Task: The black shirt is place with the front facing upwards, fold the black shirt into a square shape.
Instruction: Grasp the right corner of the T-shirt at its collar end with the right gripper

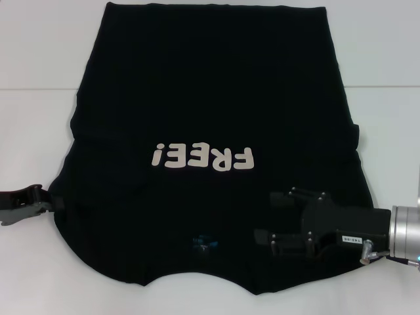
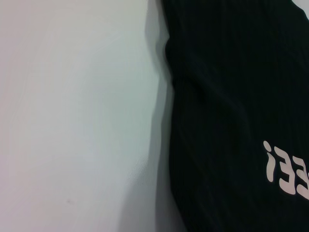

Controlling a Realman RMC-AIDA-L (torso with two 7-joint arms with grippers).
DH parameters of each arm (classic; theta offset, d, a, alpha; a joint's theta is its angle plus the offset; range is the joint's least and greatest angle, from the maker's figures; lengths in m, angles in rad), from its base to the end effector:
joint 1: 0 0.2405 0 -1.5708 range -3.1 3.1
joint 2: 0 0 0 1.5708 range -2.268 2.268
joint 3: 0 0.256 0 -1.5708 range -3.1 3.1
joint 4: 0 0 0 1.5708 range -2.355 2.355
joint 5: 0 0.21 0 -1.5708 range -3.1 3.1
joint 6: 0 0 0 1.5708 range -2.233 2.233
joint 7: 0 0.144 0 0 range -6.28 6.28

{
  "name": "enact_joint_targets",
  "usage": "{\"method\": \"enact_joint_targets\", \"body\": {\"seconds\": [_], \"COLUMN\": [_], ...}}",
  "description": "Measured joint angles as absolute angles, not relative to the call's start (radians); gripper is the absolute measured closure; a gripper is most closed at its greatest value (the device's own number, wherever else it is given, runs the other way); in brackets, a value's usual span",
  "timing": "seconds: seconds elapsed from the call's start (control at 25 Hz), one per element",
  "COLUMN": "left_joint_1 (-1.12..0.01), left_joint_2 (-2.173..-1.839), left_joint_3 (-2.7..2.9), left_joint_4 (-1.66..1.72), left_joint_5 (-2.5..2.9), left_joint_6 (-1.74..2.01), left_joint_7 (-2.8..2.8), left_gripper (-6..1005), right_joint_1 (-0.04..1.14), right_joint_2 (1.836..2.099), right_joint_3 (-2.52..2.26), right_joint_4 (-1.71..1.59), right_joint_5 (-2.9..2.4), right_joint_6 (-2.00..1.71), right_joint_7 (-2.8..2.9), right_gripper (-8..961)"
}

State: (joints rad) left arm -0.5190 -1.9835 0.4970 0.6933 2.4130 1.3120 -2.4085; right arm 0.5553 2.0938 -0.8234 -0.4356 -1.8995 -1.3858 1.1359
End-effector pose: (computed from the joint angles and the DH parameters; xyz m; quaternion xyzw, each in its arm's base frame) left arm -0.3571 0.3406 0.0573 -0.6788 -0.6850 -0.1441 0.2220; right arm 0.2650 0.3220 -0.0548 -0.9496 0.1754 0.2247 0.1304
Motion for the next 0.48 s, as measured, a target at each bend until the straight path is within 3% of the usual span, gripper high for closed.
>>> {"method": "enact_joint_targets", "body": {"seconds": [0.48], "left_joint_1": [-0.515], "left_joint_2": [-1.979], "left_joint_3": [0.497], "left_joint_4": [0.693], "left_joint_5": [2.406], "left_joint_6": [1.321], "left_joint_7": [-2.406], "left_gripper": [985], "right_joint_1": [0.524], "right_joint_2": [2.087], "right_joint_3": [-0.792], "right_joint_4": [-0.538], "right_joint_5": [-1.898], "right_joint_6": [-1.407], "right_joint_7": [1.314], "right_gripper": [35]}}
